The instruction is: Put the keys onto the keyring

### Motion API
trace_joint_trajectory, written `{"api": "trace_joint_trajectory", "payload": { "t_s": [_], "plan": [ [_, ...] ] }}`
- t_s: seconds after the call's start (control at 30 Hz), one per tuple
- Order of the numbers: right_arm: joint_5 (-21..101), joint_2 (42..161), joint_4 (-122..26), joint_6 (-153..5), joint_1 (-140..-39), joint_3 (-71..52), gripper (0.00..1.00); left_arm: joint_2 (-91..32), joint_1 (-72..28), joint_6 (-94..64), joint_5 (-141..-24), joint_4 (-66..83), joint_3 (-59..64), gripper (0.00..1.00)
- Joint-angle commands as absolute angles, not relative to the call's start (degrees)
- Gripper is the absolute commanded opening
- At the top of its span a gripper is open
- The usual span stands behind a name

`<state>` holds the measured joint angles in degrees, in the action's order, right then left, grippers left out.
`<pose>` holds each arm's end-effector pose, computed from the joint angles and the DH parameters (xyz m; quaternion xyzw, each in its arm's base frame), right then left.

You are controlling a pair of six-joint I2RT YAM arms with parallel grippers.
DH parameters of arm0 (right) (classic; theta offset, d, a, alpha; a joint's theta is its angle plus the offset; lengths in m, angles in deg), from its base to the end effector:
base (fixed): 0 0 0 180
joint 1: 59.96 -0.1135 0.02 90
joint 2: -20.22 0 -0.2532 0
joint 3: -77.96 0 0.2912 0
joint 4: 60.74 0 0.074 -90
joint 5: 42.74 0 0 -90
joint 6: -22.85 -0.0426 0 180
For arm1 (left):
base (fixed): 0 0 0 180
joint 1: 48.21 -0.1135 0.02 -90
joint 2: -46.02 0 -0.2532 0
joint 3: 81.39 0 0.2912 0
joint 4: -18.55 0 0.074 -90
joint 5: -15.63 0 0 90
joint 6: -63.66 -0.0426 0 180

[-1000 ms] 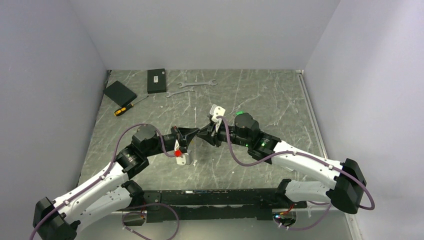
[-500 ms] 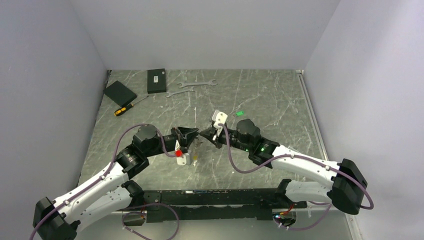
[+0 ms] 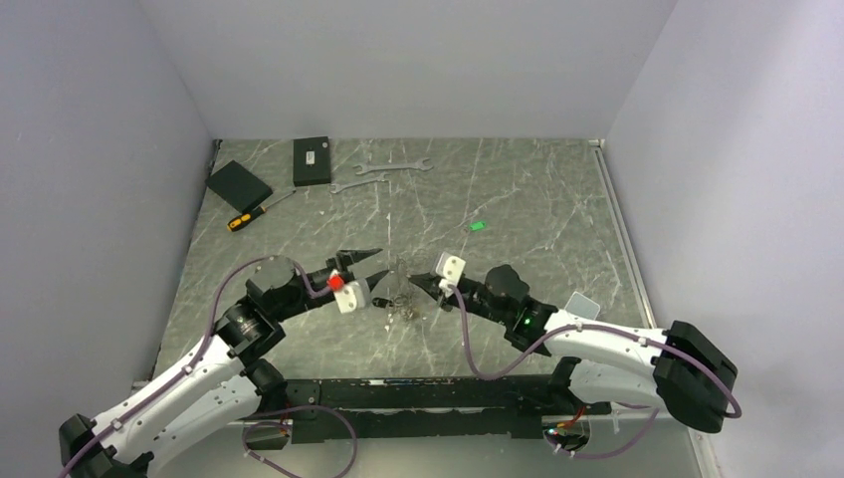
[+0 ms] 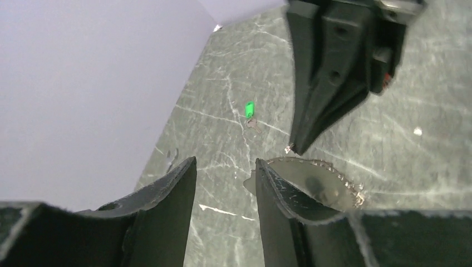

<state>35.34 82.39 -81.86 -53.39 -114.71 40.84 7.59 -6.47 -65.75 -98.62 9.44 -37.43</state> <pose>0.1550 0.2346 0.2062 -0.4678 0.5610 0.3087 0.6092 0.1556 -0.1623 0.2919 0.5727 0.4477 -0.1667 0.6661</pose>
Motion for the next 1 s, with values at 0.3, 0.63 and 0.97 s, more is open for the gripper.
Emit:
{"api": "trace_joint_trajectory", "payload": {
  "t_s": [0.3, 0.63, 0.97],
  "plan": [
    [57.1, 94.7, -123.9, -29.1, -125.1, 52.1, 0.00, -2.9, -6.5, -7.3, -75.2, 12.3, -32.0, 0.55],
    [69.6, 109.4, -147.0, -17.4, -131.2, 54.9, 0.00, -12.7, -16.9, 2.0, -93.6, -1.4, -20.7, 0.40],
    [60.9, 104.2, -145.9, -26.4, -131.7, 50.1, 0.00, -19.1, -16.9, 10.4, -96.6, -20.6, -6.9, 0.27]
  ]
}}
